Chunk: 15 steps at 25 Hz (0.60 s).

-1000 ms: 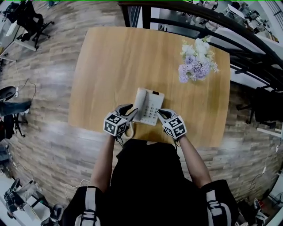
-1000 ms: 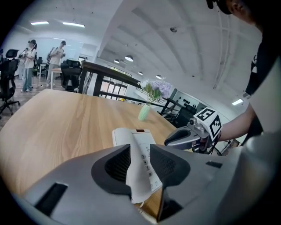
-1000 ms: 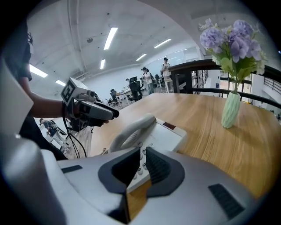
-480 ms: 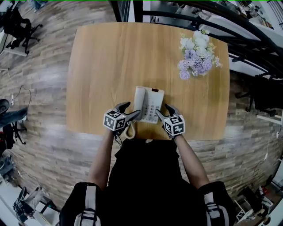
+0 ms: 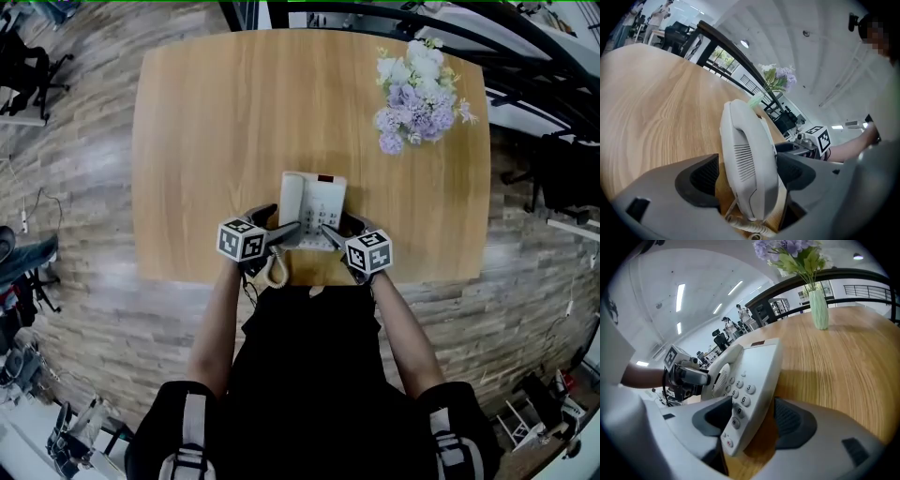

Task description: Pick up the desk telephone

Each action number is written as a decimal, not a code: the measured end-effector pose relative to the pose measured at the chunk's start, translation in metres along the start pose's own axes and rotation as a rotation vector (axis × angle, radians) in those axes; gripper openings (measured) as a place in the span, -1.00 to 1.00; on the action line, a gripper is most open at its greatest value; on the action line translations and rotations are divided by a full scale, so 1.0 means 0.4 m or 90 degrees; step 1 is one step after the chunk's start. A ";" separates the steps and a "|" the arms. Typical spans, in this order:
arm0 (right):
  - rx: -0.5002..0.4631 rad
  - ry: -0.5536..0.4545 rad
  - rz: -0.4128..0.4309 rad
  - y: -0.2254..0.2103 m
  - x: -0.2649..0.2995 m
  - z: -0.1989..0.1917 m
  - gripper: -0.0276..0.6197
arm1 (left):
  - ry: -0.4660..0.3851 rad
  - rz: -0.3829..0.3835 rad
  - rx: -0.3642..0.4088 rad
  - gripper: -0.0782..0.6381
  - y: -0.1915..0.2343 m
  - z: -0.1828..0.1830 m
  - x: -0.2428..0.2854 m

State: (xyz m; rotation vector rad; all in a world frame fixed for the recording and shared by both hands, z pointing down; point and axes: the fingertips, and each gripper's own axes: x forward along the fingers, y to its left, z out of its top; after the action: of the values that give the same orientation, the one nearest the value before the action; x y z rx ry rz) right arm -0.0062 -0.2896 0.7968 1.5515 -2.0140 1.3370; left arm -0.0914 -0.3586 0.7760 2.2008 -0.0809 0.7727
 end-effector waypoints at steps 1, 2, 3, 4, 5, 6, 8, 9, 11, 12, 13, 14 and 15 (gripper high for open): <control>0.008 0.001 0.009 -0.002 0.004 0.001 -0.07 | 0.002 -0.004 0.002 0.25 -0.001 0.002 0.003; 0.018 0.002 0.017 -0.002 0.005 0.000 -0.07 | 0.007 -0.009 0.004 0.25 -0.005 0.000 0.006; 0.026 0.002 0.023 -0.001 0.004 -0.002 -0.07 | 0.012 -0.016 0.006 0.25 -0.010 -0.003 0.009; 0.033 0.003 0.030 0.002 0.002 -0.006 -0.07 | 0.018 -0.023 0.007 0.25 -0.017 -0.007 0.012; 0.036 0.005 0.036 0.005 0.001 -0.009 -0.07 | 0.021 -0.028 0.006 0.25 -0.023 -0.010 0.017; 0.037 0.008 0.042 0.010 0.001 -0.013 -0.07 | 0.022 -0.029 0.005 0.27 -0.026 -0.012 0.021; 0.036 0.016 0.049 0.016 0.007 -0.019 -0.07 | 0.022 -0.024 0.003 0.27 -0.023 -0.012 0.026; 0.037 0.018 0.049 0.016 0.010 -0.020 -0.07 | 0.023 -0.020 0.003 0.27 -0.020 -0.012 0.028; 0.046 0.017 0.048 0.014 0.014 -0.020 -0.07 | 0.032 -0.014 0.009 0.27 -0.016 -0.016 0.035; 0.051 0.015 0.049 0.014 0.015 -0.020 -0.07 | 0.038 -0.013 0.013 0.27 -0.015 -0.017 0.038; 0.058 0.013 0.051 0.015 0.015 -0.020 -0.07 | 0.042 -0.014 0.015 0.28 -0.013 -0.018 0.039; 0.064 0.012 0.054 0.015 0.016 -0.021 -0.07 | 0.046 -0.017 0.015 0.28 -0.012 -0.018 0.039; 0.070 0.012 0.057 0.016 0.018 -0.022 -0.07 | 0.048 -0.021 0.012 0.28 -0.012 -0.019 0.040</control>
State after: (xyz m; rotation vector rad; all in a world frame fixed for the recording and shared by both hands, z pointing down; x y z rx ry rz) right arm -0.0171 -0.2872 0.8031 1.5042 -2.0518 1.5136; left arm -0.0809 -0.3471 0.7855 2.1823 0.0012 0.8403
